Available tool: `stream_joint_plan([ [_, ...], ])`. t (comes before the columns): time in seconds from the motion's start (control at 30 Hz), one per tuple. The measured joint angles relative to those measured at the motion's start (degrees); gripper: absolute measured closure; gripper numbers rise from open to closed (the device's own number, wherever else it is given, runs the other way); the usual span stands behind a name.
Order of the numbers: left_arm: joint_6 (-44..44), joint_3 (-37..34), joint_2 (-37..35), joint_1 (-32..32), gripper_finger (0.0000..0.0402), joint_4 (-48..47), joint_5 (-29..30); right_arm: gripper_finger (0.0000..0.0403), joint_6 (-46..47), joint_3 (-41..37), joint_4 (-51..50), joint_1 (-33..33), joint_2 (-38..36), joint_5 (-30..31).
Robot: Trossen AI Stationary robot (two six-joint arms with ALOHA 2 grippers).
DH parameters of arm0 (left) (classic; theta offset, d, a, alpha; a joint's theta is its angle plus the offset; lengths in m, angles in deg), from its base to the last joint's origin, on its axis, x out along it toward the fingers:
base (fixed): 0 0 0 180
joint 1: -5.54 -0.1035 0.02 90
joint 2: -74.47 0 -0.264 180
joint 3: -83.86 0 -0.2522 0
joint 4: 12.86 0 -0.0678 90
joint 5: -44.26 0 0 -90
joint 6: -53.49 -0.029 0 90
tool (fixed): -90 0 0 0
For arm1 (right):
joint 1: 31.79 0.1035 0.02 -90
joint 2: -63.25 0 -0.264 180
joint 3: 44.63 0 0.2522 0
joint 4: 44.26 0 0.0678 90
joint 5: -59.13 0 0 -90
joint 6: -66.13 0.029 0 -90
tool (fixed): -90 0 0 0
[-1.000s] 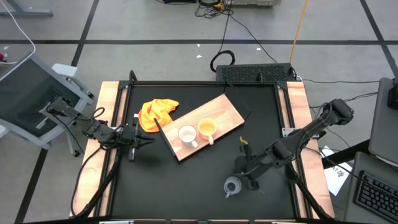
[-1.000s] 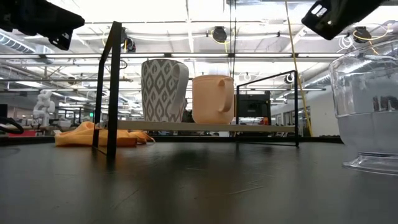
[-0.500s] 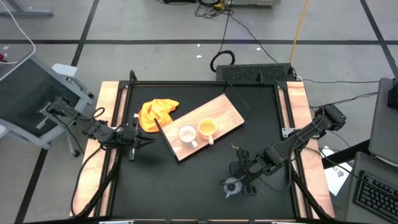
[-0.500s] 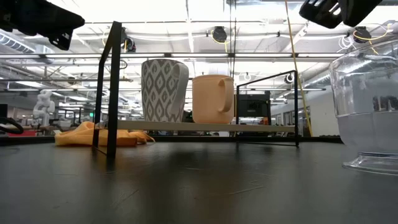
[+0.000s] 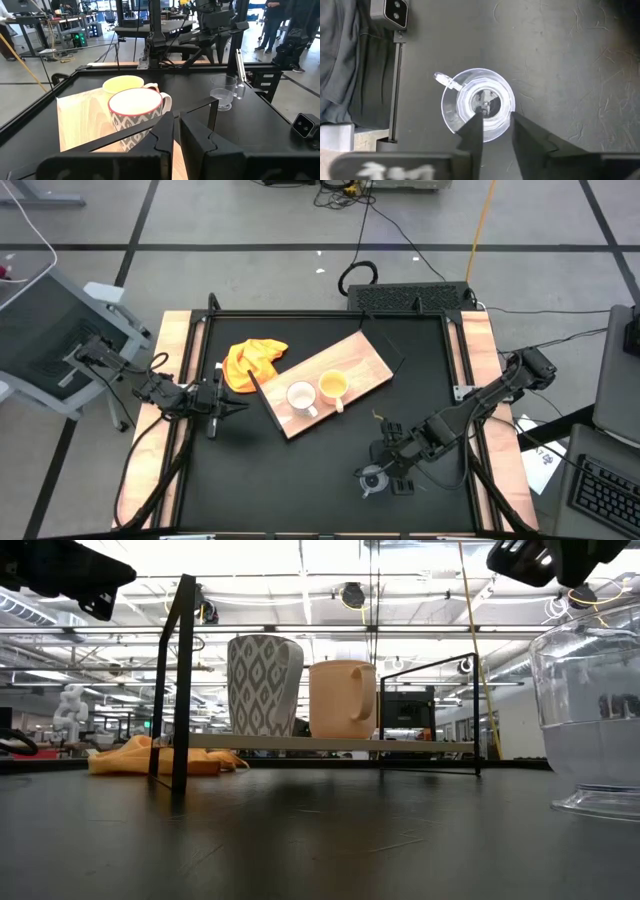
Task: Stack small to large cups/mugs on shelf
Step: Put the transparent mug on the shelf
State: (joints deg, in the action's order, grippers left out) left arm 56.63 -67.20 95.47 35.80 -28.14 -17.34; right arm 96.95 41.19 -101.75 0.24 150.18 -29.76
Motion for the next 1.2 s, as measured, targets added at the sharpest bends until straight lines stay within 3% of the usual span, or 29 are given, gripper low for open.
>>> stream_joint_plan([
  [0.33,-0.1,0.0,0.0,0.0,0.0371,0.0,0.0,0.0249,3.7,-0.4,-0.3,-1.7,1.3,-1.5],
  [1.2,-0.1,0.0,0.0,0.0,0.0371,-0.4,0.0,0.0247,16.1,-2.4,-0.4,-2.7,2.0,-4.4],
])
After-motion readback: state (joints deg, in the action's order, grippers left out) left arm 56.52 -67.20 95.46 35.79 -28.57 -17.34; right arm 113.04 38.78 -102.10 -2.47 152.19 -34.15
